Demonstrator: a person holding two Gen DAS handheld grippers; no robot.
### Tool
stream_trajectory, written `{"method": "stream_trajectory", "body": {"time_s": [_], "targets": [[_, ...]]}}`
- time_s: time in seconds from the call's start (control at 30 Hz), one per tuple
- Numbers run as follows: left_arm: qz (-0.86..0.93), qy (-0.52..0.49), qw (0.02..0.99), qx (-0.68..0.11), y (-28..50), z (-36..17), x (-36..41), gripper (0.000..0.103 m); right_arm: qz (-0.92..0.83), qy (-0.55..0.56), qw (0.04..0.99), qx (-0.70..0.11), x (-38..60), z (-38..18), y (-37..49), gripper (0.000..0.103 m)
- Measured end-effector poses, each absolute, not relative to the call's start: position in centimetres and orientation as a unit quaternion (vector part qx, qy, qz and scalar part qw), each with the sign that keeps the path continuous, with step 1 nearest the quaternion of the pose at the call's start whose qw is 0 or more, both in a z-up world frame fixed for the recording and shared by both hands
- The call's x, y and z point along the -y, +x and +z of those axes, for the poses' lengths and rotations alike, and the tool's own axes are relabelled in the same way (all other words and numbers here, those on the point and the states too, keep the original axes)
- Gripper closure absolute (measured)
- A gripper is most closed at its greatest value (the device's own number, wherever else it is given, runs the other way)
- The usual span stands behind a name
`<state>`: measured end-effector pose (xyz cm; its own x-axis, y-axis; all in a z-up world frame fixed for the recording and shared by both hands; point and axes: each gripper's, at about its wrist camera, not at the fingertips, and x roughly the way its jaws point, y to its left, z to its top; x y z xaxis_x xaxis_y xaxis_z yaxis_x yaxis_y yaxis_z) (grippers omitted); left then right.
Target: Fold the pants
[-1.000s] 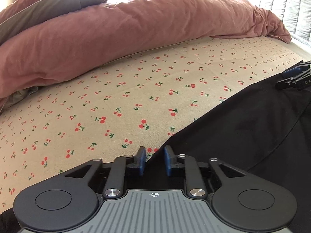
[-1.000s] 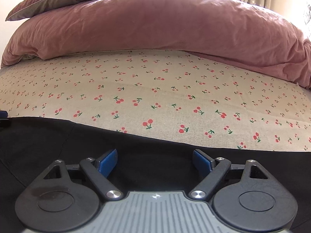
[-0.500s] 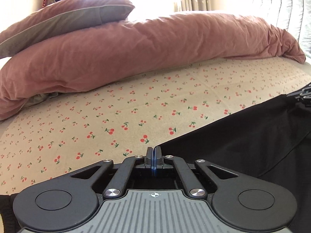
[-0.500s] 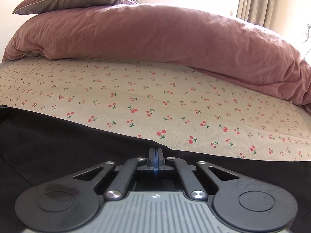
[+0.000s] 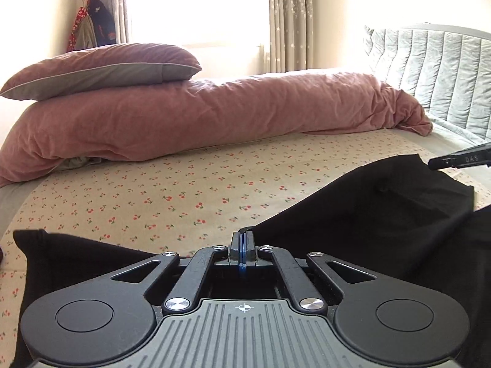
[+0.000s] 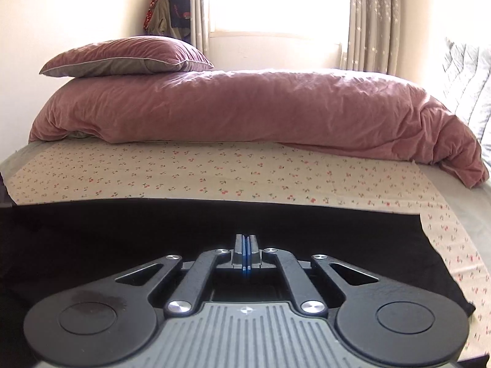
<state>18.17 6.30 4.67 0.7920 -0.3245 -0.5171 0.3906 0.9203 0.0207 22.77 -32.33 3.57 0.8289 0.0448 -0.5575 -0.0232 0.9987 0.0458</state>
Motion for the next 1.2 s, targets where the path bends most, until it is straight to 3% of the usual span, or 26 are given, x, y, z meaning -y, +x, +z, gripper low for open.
{"method": "stream_trajectory", "body": {"time_s": [0.07, 0.23, 0.4, 0.47, 0.57, 0.63, 0.7, 0.77, 1.1, 1.2], "targets": [[-0.200, 0.052, 0.941, -0.269, 16.2, 4.3, -6.4, 0.103, 0.018, 0.056, 0.952, -0.302, 32.9, 3.6, 22.3, 0.064], [-0.221, 0.043, 0.926, -0.302, 11.9, 1.9, -6.7, 0.103, 0.009, 0.111, 0.943, -0.312, 33.1, 3.0, 21.7, 0.044], [-0.254, 0.030, 0.895, -0.367, 9.8, -1.1, -7.4, 0.103, -0.005, 0.179, 0.931, -0.318, 34.7, 1.2, 20.9, 0.043], [-0.258, 0.032, 0.889, -0.377, 9.2, -1.7, -8.0, 0.094, -0.012, 0.204, 0.926, -0.319, 35.3, 0.1, 20.7, 0.042], [-0.250, 0.022, 0.894, -0.371, 8.1, -1.1, -9.4, 0.091, -0.021, 0.235, 0.917, -0.322, 36.2, -1.8, 20.5, 0.042], [-0.237, -0.008, 0.901, -0.363, 7.8, -0.6, -10.7, 0.077, -0.026, 0.253, 0.912, -0.323, 36.8, -2.8, 20.5, 0.042], [-0.210, -0.047, 0.911, -0.351, 7.5, -0.4, -12.1, 0.041, -0.034, 0.274, 0.905, -0.324, 37.3, -3.8, 20.5, 0.042], [-0.178, -0.069, 0.923, -0.334, 7.4, -0.4, -13.2, 0.029, -0.043, 0.293, 0.897, -0.327, 37.9, -4.8, 20.5, 0.042], [-0.015, -0.205, 0.916, -0.344, 9.1, -2.6, -19.2, 0.030, -0.045, 0.296, 0.900, -0.317, 38.0, -6.1, 20.9, 0.043], [0.016, -0.251, 0.915, -0.316, 9.0, -2.8, -20.5, 0.031, -0.048, 0.297, 0.903, -0.306, 38.0, -6.4, 21.5, 0.043]]}}
